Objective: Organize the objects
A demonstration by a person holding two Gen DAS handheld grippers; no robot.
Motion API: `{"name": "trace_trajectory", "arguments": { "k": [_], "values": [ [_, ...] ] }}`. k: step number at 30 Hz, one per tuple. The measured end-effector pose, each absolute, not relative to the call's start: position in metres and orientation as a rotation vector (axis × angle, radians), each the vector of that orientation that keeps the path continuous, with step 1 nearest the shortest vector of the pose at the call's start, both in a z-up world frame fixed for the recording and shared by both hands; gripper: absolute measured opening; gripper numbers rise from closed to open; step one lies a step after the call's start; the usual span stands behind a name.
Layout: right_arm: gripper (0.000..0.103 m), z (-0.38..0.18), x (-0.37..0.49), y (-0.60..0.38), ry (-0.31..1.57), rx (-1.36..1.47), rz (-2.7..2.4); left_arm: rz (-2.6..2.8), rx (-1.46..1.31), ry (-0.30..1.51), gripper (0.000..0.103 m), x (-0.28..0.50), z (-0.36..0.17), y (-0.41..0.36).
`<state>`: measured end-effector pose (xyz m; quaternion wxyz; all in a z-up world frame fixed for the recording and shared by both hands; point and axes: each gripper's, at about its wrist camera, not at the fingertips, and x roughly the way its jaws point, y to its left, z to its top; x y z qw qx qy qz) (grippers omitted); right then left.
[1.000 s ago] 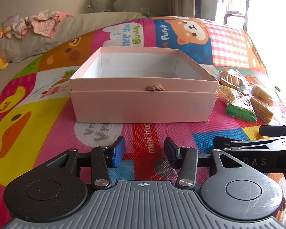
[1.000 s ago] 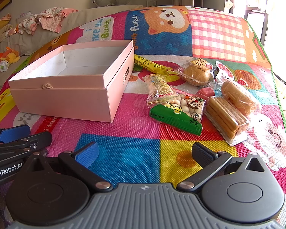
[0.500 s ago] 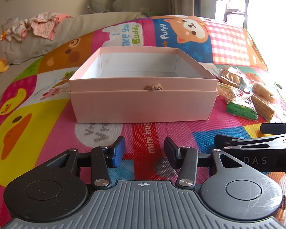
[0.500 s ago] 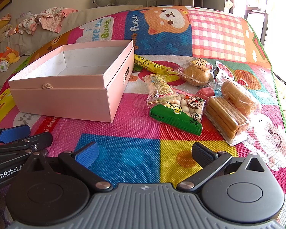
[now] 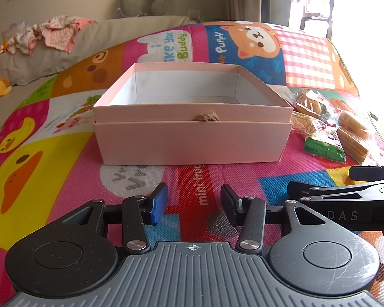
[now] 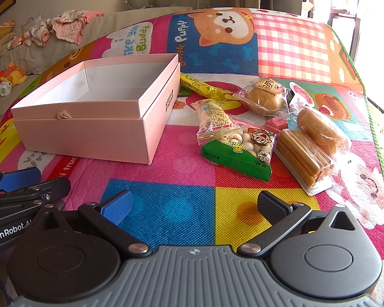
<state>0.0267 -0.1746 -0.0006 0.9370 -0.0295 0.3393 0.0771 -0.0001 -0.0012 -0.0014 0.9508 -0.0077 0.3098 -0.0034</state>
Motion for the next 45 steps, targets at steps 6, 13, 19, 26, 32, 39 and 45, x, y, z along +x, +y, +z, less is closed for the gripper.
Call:
{"name": "trace_trajectory", "arguments": {
  "k": [6,13,19,26,32,39,45],
  "values": [
    [0.103,-0.0006,0.027,-0.1747,0.693,-0.06,0.157,-0.005,-0.011,0.63,0.051,-0.0002,-0.0018,-0.0011],
    [0.103,-0.0006,0.0269,-0.1747,0.693,-0.06,0.157,-0.005,-0.011,0.63,0.052,-0.0003,-0.0021,-0.0017],
    [0.103,-0.0003,0.0269,-0.1748,0.693,-0.06,0.158,-0.008,-0.019,0.629,0.051,-0.0006,-0.0019,-0.0021],
    [0.103,-0.0004,0.0266,-0.1748,0.693,-0.06,0.157,0.004,0.014,0.632,0.052,-0.0004,-0.0015,-0.0076],
    [0.103,-0.0007,0.0265,-0.1748,0.693,-0.06,0.158,0.003,0.014,0.631,0.052,-0.0008,-0.002,-0.0056],
    [0.103,0.0001,0.0249,-0.1747,0.695,-0.061,0.166,0.0,0.005,0.632,0.052,-0.0006,-0.0017,-0.0049],
    [0.103,0.0049,0.0285,-0.1797,0.748,-0.059,0.201,0.004,0.017,0.631,0.052,-0.0002,-0.0022,-0.0051]
  ]
}}
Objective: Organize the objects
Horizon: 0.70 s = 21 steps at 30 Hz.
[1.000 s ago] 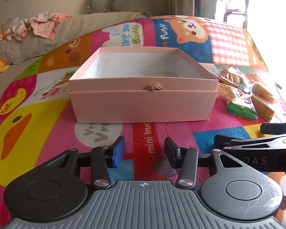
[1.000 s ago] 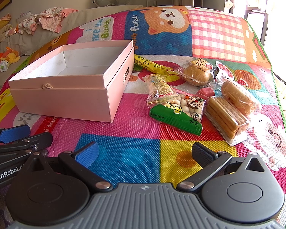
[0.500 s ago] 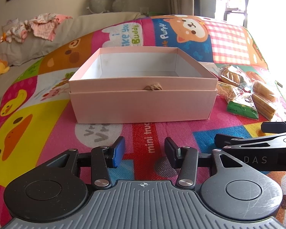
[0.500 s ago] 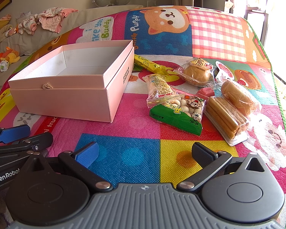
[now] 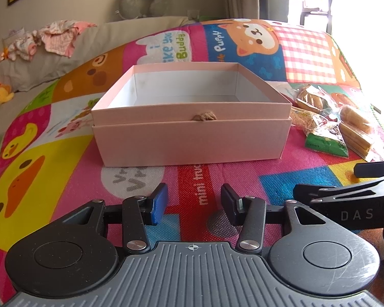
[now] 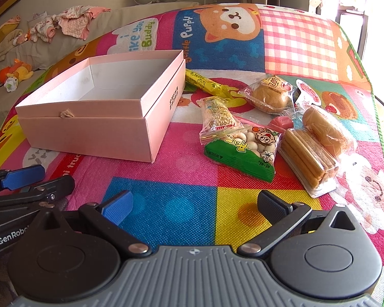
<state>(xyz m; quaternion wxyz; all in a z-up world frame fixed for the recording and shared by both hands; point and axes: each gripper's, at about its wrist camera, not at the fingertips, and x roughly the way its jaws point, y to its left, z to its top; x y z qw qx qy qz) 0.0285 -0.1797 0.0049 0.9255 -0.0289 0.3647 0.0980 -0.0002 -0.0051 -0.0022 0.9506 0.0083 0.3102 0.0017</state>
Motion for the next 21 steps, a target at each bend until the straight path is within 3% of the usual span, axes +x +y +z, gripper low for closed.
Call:
{"name": "trace_trajectory", "arguments": {
  "k": [14,21],
  "values": [
    [0.103,0.013,0.031,-0.178,0.894,-0.094,0.202,-0.023,0.021,0.656,0.05,0.0,0.005,0.002],
    [0.103,0.032,0.038,-0.195,0.963,-0.077,0.331,-0.043,0.053,0.618,0.047,0.011,0.068,0.038]
  ]
}}
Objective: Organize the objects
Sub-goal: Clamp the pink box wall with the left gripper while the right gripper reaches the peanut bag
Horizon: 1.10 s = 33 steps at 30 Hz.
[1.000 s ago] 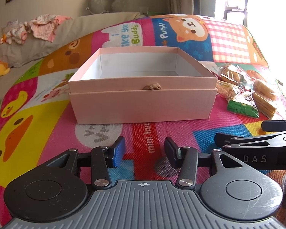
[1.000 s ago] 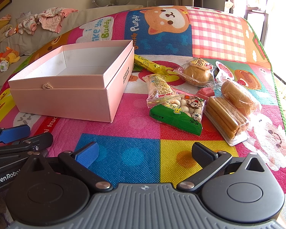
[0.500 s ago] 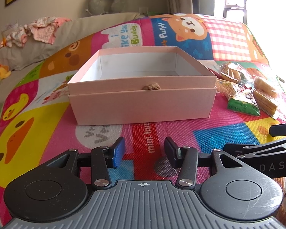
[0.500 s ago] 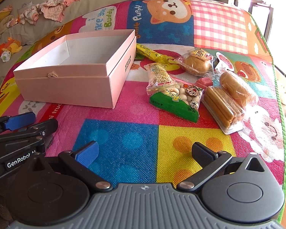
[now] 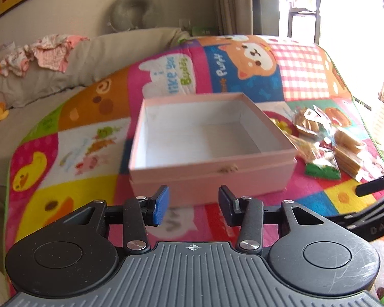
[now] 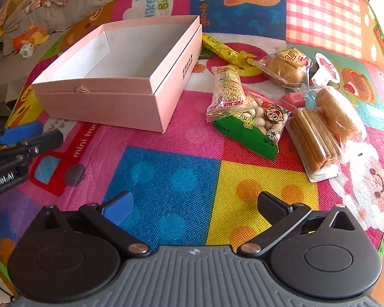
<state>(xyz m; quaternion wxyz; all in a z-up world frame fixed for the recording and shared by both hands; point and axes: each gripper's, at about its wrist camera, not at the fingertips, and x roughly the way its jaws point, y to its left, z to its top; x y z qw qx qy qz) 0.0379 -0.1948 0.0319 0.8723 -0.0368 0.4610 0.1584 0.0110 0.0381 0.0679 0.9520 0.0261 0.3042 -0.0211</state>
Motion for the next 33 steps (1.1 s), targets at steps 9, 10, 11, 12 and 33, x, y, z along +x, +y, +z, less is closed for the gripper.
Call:
{"name": "trace_trajectory", "arguments": {
  "k": [9,10,11,12,33],
  "values": [
    [0.103,0.098,0.03,-0.226,0.661,-0.141,0.298,0.108,0.006,0.793,0.047,0.135,0.063,0.097],
    [0.103,0.1,0.031,-0.23,0.64,-0.148,0.289,0.106,-0.012,0.81,0.047,0.144,0.058,0.101],
    [0.103,0.103,0.033,-0.235,0.618,-0.158,0.275,0.1,-0.03,0.822,0.047,0.151,0.052,0.103],
    [0.103,0.105,0.034,-0.24,0.603,-0.169,0.264,0.089,-0.037,0.835,0.047,0.157,0.047,0.104],
    [0.102,0.084,0.297,-0.169,0.966,0.226,0.392,0.022,-0.115,0.939,0.009,0.161,0.029,0.105]
  ]
}}
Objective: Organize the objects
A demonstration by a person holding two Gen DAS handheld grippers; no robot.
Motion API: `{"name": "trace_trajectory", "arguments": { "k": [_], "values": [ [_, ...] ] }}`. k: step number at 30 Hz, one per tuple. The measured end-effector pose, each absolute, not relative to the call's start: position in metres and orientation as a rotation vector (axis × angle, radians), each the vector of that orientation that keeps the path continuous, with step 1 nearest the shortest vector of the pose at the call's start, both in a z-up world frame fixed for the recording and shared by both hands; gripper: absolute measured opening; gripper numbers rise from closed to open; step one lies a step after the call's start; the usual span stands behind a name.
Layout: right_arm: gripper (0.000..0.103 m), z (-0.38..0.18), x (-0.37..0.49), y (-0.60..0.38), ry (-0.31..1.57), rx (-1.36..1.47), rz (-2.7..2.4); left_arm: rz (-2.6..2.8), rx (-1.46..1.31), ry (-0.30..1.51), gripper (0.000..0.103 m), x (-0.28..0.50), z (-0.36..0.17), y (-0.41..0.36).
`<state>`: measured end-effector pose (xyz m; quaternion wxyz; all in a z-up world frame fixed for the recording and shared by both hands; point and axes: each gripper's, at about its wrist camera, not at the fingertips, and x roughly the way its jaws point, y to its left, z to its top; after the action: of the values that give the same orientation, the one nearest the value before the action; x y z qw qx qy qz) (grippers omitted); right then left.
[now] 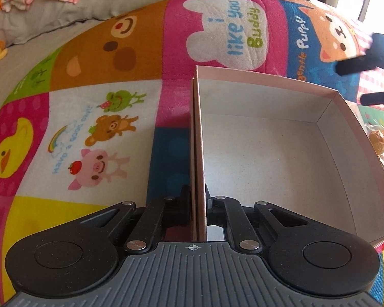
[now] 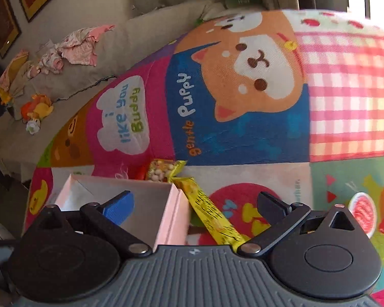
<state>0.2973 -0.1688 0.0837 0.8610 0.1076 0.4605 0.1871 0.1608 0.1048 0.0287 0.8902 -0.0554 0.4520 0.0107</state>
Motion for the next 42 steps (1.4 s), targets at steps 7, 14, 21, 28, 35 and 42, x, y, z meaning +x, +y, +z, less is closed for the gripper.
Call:
{"name": "trace_trajectory", "arguments": {
  "k": [7,14,21,28,35,42],
  "values": [
    [0.102,0.05,0.377,-0.087,1.11,0.19,0.26,-0.012,-0.152,0.935,0.012,0.161,0.028,0.112],
    [0.099,0.028,0.391,-0.019,1.213,-0.116,0.196,-0.032,-0.165,0.932,0.013,0.163,0.027,0.116],
    [0.092,0.03,0.387,-0.033,1.249,-0.23,0.15,-0.031,-0.164,0.927,0.012,0.163,0.027,0.115],
    [0.091,0.038,0.374,-0.091,1.263,-0.131,0.095,-0.01,-0.153,0.919,0.011,0.16,0.026,0.109],
    [0.09,0.046,0.345,-0.159,1.246,-0.067,0.003,0.026,-0.148,0.92,0.011,0.156,0.025,0.106],
    [0.09,0.083,0.244,-0.169,1.038,-0.199,0.149,0.063,-0.153,0.929,0.01,0.14,0.027,0.102]
  ]
}}
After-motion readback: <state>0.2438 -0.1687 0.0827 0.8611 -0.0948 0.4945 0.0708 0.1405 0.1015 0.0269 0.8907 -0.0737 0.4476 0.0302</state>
